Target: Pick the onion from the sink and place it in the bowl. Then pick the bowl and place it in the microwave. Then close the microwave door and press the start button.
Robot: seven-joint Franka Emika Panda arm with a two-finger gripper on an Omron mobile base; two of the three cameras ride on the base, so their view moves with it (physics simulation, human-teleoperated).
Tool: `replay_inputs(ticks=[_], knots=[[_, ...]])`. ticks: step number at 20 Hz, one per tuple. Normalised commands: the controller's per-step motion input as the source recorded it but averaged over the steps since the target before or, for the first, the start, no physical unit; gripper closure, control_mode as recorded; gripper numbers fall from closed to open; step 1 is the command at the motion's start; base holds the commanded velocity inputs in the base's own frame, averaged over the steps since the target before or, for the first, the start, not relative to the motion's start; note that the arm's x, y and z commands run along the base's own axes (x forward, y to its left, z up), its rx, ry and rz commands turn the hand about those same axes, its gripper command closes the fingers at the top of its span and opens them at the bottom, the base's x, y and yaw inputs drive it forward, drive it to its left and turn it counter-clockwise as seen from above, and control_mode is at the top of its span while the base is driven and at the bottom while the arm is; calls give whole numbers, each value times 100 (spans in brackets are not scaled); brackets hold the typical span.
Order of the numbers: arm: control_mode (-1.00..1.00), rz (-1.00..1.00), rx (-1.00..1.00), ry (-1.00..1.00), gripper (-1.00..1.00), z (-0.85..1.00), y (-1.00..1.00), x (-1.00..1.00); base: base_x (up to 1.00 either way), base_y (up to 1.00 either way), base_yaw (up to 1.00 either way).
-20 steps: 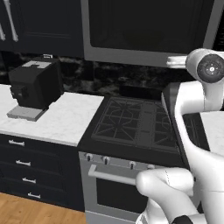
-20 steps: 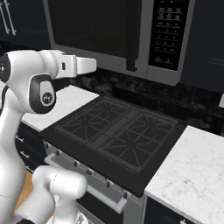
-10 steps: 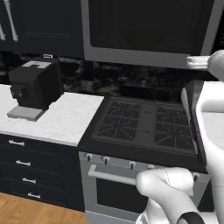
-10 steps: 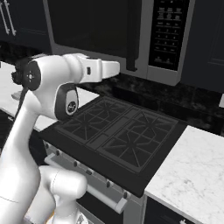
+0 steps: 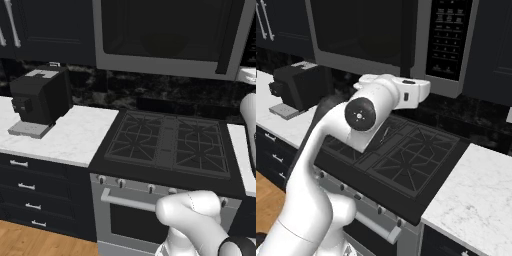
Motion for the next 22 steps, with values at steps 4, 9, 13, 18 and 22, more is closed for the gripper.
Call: replay_inputs(ticks=[4,9,13,18,22], knots=[[-100,8,1,-1,100,-11,-26,35,0,0,0],[-100,1,0,-1,100,0,-46,24,0,0,0],[-100,-2,0,-1,100,3,-33,2,0,0,0],[-100,-7,0,0,100,0,-1,12,0,0,0],[-100,-11,0,0,100,0,-1,36,0,0,0]])
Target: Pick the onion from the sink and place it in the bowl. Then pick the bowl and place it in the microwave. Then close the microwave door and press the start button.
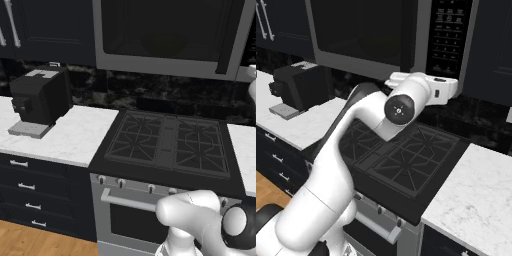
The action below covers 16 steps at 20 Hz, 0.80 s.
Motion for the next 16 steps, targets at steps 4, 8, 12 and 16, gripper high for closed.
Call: replay_inputs(ticks=[4,8,12,16], knots=[[-100,-11,0,-1,100,0,-23,35,0,0,0],[-100,-2,0,0,100,3,-33,22,0,0,0],[-100,0,0,0,100,0,-28,28,0,0,0],[-100,0,0,0,100,0,-16,19,0,0,0]])
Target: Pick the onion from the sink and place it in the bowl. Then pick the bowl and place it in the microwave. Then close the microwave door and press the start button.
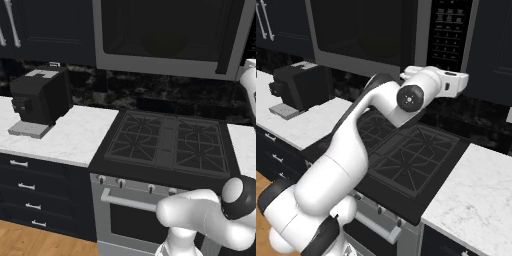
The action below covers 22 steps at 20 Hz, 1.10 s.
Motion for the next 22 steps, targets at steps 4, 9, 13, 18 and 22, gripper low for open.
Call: replay_inputs(ticks=[4,9,13,18,22], knots=[[-100,0,0,0,100,0,-15,20,0,0,0],[-100,1,0,0,100,0,-15,26,0,0,0],[-100,0,0,0,100,0,-16,54,0,0,0],[-100,4,0,-3,100,-2,-16,10,0,0,0],[-100,4,0,-4,100,-9,0,-9,0,0,0]])
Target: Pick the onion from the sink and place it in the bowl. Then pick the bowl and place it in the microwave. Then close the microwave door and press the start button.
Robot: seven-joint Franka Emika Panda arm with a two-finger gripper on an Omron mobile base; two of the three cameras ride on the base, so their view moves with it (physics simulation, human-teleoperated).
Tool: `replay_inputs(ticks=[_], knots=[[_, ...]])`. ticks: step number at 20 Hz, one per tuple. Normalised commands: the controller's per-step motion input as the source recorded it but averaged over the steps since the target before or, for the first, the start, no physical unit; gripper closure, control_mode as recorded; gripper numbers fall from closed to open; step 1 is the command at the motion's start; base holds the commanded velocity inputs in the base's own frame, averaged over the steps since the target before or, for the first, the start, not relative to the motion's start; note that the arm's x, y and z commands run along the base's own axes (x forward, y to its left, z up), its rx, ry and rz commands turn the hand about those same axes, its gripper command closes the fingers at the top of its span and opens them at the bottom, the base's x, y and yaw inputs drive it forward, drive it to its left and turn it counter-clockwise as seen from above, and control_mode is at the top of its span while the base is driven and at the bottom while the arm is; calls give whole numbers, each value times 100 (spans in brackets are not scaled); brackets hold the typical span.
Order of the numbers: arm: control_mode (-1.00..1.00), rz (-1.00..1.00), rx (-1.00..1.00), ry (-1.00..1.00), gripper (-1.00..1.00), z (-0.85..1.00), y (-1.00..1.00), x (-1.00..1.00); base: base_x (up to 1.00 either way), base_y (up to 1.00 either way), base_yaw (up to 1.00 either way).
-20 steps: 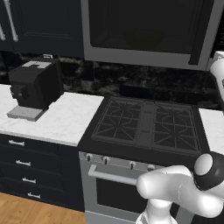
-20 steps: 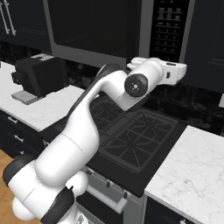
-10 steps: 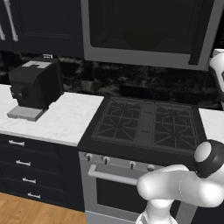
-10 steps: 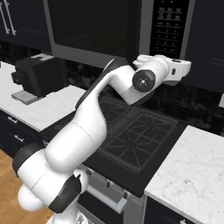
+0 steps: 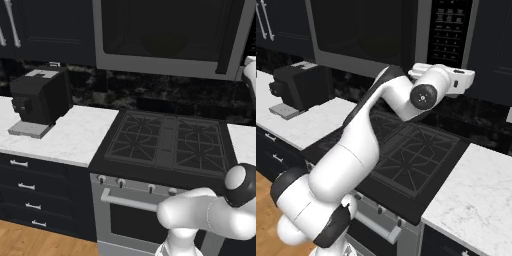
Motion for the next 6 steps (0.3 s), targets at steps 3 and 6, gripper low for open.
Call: replay_inputs(ticks=[3,6], knots=[[-100,0,5,-7,100,9,28,-61,0,0,0],[-100,0,2,-7,100,31,46,-73,0,0,0]])
